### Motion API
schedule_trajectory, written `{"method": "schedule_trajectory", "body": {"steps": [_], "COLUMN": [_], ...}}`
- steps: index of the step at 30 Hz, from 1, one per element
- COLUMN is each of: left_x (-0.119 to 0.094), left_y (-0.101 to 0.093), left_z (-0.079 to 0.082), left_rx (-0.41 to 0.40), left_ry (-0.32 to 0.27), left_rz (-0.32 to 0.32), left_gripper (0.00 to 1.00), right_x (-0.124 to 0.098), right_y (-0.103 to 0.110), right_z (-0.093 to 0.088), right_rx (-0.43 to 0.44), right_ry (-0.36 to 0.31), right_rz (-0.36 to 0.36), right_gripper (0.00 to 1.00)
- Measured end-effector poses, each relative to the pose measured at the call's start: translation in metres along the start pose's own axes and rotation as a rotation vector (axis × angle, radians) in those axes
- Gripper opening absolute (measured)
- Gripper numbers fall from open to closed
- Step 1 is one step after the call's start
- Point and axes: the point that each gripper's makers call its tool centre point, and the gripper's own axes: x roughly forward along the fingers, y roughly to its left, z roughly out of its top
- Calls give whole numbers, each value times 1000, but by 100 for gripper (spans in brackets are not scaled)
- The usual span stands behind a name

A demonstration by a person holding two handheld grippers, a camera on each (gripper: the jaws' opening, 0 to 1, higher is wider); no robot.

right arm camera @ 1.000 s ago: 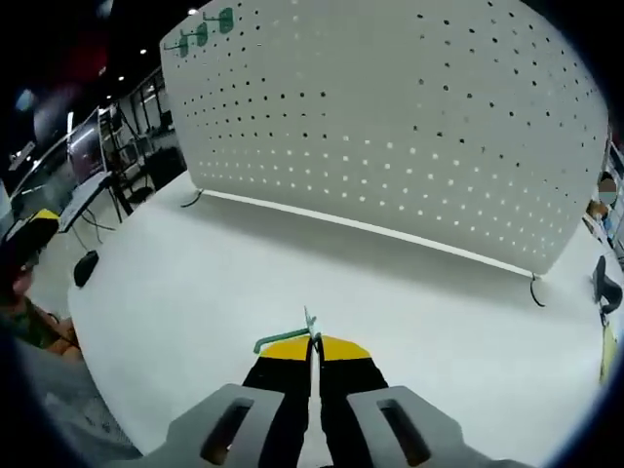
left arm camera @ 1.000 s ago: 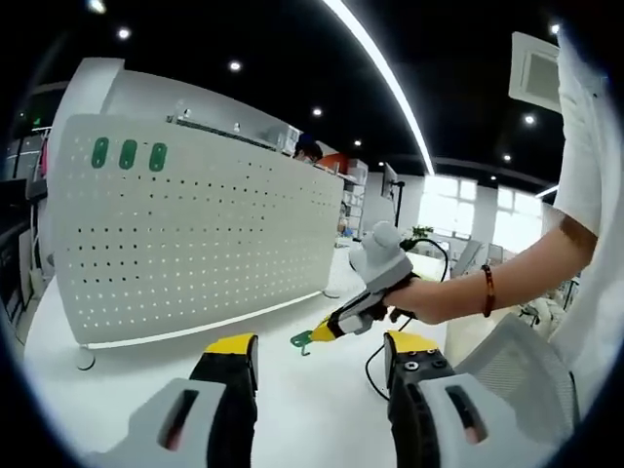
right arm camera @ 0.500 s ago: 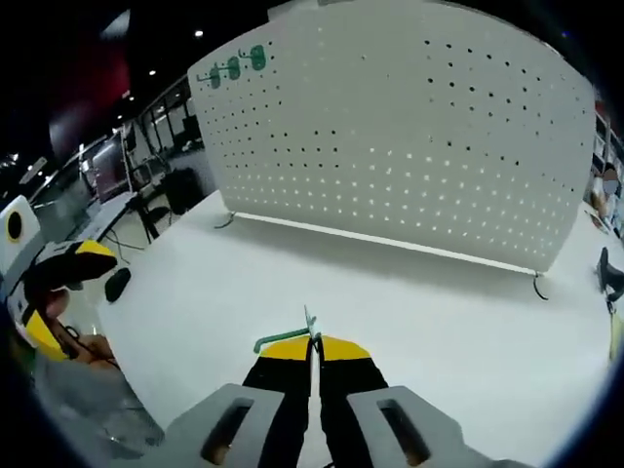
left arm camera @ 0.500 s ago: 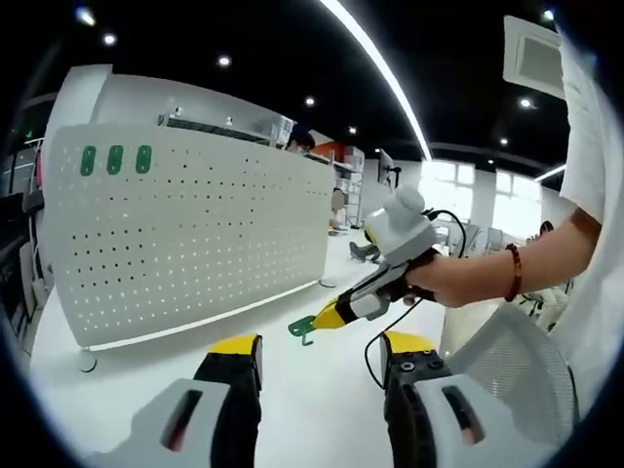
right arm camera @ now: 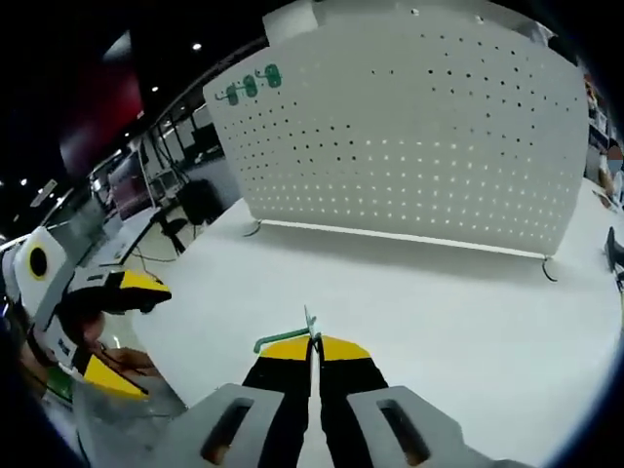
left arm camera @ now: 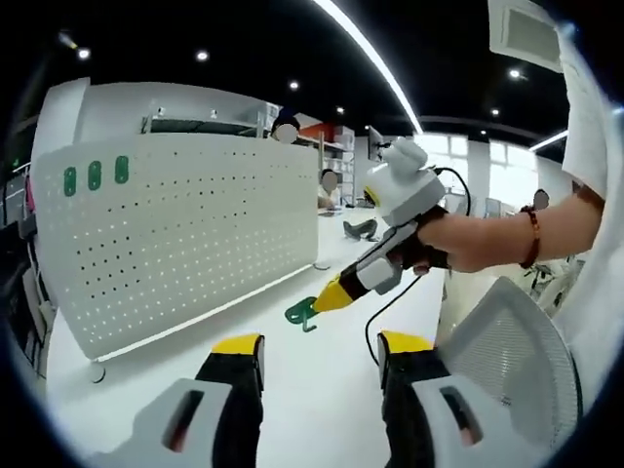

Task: Insert the hook assembly into the mounting plate slot until the hook locks in place.

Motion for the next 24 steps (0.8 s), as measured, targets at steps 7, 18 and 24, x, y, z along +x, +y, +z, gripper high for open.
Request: {"method": "schedule_trajectory", "body": {"steps": [7, 18, 24], "left_x": [8, 26, 31], "left_y": [-9, -24, -29], "left_z": [-4, 0, 2], "left_rx": [68, 168, 205], "left_ry": [58, 78, 86], "left_rz": [21, 30, 40], "left_gripper": [45, 39, 35], "right_x": [-11, -31, -39], "right_y": [3, 18, 23], "right_z": [1, -4, -5], "right_rx": [11, 31, 23], "right_ry": [-29, -12, 4], "right_rz": [5, 68, 100], "right_gripper": [0, 0, 0]}}
